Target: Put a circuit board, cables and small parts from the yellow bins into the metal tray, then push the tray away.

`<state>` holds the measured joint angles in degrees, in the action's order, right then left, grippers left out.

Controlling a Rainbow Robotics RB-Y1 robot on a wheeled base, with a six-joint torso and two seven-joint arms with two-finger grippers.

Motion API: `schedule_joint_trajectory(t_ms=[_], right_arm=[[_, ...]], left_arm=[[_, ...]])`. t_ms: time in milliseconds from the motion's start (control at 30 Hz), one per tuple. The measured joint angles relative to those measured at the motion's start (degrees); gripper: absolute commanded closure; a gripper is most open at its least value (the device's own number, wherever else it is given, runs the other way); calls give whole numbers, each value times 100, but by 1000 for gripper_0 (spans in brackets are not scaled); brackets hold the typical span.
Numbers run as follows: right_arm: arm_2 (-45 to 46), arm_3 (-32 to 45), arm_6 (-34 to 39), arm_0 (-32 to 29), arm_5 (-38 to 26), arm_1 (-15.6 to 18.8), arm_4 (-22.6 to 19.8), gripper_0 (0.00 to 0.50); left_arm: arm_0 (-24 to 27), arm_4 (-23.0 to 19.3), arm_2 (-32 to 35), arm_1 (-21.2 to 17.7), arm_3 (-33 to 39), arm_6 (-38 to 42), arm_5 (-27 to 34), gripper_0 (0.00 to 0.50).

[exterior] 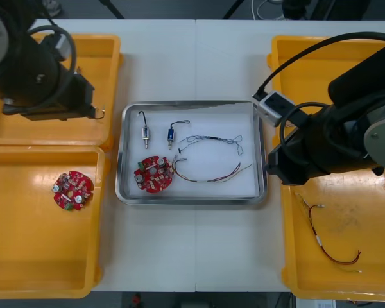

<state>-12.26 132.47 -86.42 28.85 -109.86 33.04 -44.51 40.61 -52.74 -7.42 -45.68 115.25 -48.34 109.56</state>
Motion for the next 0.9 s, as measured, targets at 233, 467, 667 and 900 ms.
schedule_joint_trajectory(t_ms=[233, 467, 667, 900], right_arm=[[-1142, 8, -2, 406, 0, -47, 329, 0], [-2271, -5, -100, 731, 0, -350, 1018, 0], [-2892, -275, -311, 928, 25, -562, 1231, 0], [-3476, -654, -1438, 1072, 306, -803, 1841, 0]], left_arm=[[-832, -290, 1046, -466, 25, -915, 4, 0], [-1793, -339, 1924, -533, 152, -1048, 5, 0], [-2438, -364, 2326, -535, 306, -1561, 6, 0], [-2975, -376, 2475, -535, 457, -1789, 6, 0]])
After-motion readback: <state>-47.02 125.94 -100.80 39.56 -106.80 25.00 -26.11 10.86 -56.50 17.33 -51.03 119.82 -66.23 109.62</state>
